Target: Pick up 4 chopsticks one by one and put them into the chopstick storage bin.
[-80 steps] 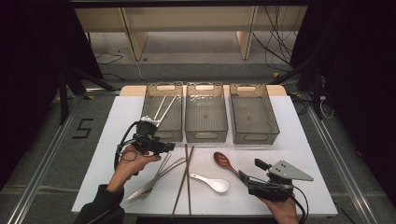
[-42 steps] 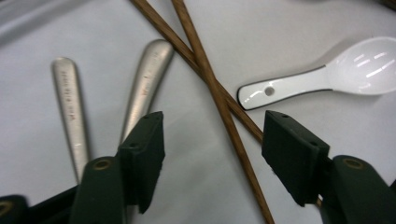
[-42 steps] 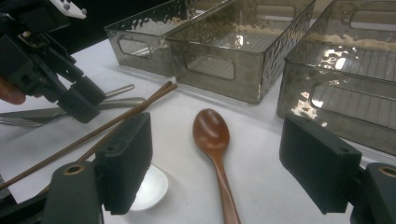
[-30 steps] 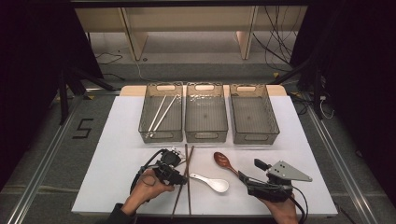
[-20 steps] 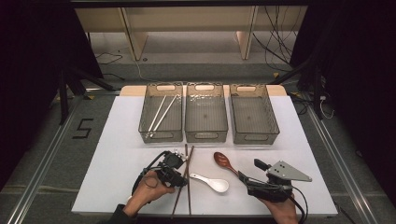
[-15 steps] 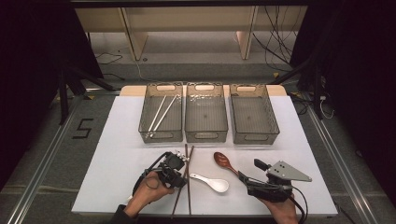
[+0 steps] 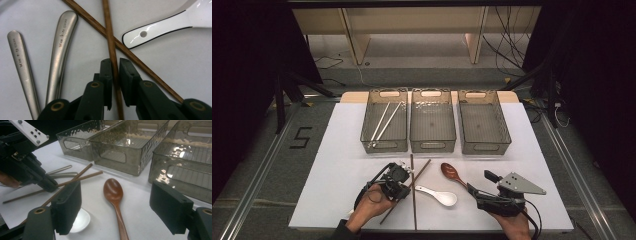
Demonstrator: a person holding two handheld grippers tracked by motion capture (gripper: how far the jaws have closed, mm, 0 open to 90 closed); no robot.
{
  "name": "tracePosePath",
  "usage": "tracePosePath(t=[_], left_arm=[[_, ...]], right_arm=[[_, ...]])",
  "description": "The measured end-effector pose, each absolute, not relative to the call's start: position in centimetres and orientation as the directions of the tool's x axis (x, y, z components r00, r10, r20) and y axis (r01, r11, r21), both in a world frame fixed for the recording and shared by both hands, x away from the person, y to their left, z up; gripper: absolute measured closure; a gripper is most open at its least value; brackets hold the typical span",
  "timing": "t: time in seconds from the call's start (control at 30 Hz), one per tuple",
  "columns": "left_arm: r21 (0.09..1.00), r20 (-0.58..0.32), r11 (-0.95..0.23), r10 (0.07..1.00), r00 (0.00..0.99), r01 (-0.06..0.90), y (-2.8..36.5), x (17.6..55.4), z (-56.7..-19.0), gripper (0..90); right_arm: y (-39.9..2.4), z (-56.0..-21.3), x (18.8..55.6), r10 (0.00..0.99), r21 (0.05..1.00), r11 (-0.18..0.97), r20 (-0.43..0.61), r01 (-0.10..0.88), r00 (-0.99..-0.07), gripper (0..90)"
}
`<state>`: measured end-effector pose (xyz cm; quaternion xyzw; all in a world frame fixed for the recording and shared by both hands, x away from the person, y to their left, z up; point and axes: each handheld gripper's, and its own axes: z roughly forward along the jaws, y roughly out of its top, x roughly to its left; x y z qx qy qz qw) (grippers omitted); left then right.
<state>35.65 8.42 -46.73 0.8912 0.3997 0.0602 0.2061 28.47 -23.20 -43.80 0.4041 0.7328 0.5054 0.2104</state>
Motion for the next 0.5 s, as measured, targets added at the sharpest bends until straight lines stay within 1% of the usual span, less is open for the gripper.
tracePosePath(t=[0.2,0.5], left_arm=[[0.418,-0.068,-0.591,0.737,0.673,0.689,8.58,35.74,-46.74,83.6],[0.427,-0.096,-0.583,0.730,0.676,0.691,8.89,35.94,-46.53,84.3]], right_arm=[[-23.18,-43.82,28.48,0.804,0.911,0.163,0.100,0.379,-0.586,26.4],[-23.23,-43.79,28.47,0.804,0.911,0.162,0.101,0.380,-0.585,26.4]])
